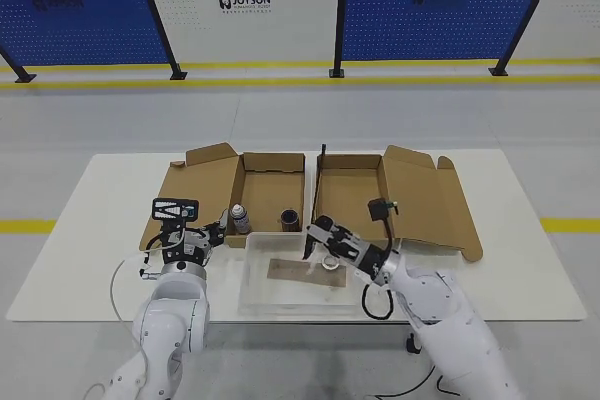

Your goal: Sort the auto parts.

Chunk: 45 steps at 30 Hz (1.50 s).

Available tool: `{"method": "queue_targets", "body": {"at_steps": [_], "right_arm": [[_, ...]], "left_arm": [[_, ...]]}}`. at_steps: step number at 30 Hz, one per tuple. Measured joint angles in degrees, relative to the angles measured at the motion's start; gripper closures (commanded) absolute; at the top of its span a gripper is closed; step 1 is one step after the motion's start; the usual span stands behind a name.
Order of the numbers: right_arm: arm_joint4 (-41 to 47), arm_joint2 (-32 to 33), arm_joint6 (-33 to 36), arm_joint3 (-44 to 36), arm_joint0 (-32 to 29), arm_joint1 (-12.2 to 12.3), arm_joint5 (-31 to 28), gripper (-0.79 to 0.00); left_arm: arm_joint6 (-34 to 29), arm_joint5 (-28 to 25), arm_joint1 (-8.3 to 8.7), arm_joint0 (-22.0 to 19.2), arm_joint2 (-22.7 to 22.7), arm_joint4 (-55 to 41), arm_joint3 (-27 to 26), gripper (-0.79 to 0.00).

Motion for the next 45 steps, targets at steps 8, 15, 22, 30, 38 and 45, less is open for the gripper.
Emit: {"method": "queue_targets", "body": {"at_steps": [8,15,22,30,38,45], "right_arm": [[-13.1,2.2,-1.2,-4.0,1.2,0.7,8.8,0.0],[-26.5,3.3,0.2,-6.4,3.4,1.2,19.8,0.0],[-34.1,3.8,-1.2,-4.1,5.4,1.1,29.6,0.0],[-36.8,4.4,-0.4,1.7,8.1,0.9,34.9,0.0],[-36.1,3.8,0.8,8.3,11.1,0.3,35.9,0.0],[-33.8,1.5,1.2,13.0,12.8,-0.7,37.3,0.0]], "left_arm": [[0.0,0.0,0.0,0.0,0.0,0.0,0.0,-0.785],[0.0,0.0,0.0,0.0,0.0,0.0,0.0,-0.785],[0.0,0.0,0.0,0.0,0.0,0.0,0.0,-0.785],[0.0,0.0,0.0,0.0,0.0,0.0,0.0,-0.785],[0.0,0.0,0.0,0.0,0.0,0.0,0.0,-0.785],[0.0,0.0,0.0,0.0,0.0,0.0,0.0,-0.785]]}}
